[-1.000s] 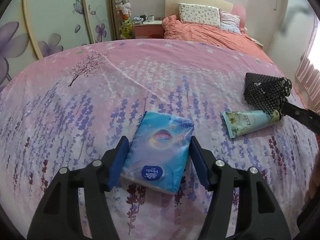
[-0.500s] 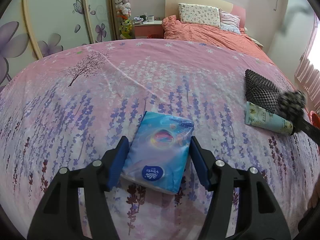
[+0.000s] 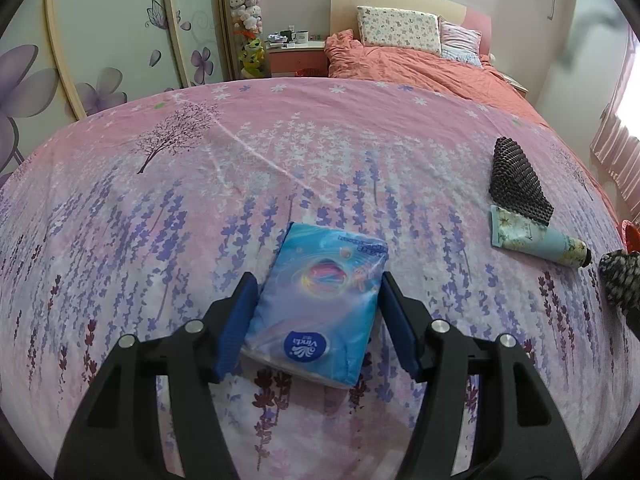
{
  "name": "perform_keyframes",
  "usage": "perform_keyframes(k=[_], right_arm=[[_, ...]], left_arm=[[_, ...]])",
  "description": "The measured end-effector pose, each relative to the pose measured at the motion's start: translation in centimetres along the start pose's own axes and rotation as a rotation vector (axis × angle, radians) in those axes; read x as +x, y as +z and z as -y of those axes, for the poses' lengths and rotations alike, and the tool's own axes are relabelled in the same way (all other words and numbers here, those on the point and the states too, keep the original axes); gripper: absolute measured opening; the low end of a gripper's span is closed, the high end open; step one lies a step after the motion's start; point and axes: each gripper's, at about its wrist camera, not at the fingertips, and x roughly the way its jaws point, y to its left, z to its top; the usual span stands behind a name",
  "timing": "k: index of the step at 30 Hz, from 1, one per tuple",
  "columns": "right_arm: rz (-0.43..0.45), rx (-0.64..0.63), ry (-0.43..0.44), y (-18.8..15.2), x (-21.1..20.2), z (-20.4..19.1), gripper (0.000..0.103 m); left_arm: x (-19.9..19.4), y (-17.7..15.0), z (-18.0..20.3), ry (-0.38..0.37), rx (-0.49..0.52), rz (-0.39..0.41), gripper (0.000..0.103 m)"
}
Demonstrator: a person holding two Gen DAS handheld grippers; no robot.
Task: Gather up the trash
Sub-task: 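Grasp the black floral cloth with the right tool and lift it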
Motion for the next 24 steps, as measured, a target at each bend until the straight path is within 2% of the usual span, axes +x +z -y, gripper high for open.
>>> perform_keyframes(k=[4, 9, 11, 12, 13, 14, 20, 24], right_arm=[[-0.001, 0.043, -0.005, 0.5, 1.0, 0.1, 0.067], [-0.011, 0.097, -0.054, 1.4, 2.9, 0.7, 0.065], [-0.032, 0.106, -0.060, 1.5, 3.6, 1.0, 0.047], [-0.027, 0.099, -0.072, 1.4, 3.7, 1.0, 0.041], [-0.030, 0.093, -0.072, 1.3, 3.6, 1.0, 0.028], [-0.035, 0.086, -0.071, 1.2, 3.5, 1.1, 0.023], [-0.045, 0.010, -0.116, -0.4, 1.9, 1.1, 0.019], [-0.052, -0.006, -0.125, -0.8, 1.5, 1.2, 0.019]], left_arm=[[0.0, 0.0, 0.0, 0.000, 0.000, 0.000, 0.061], [0.0, 0.0, 0.0, 0.001, 0.000, 0.000, 0.061], [0.0, 0.0, 0.1, 0.001, 0.000, 0.000, 0.061], [0.0, 0.0, 0.1, 0.001, 0.000, 0.000, 0.061], [0.0, 0.0, 0.1, 0.001, 0.000, 0.000, 0.061], [0.0, 0.0, 0.1, 0.001, 0.000, 0.000, 0.061], [-0.1, 0.0, 0.1, -0.009, 0.005, 0.003, 0.060], [-1.1, -1.1, 0.6, -0.074, 0.028, 0.014, 0.059]])
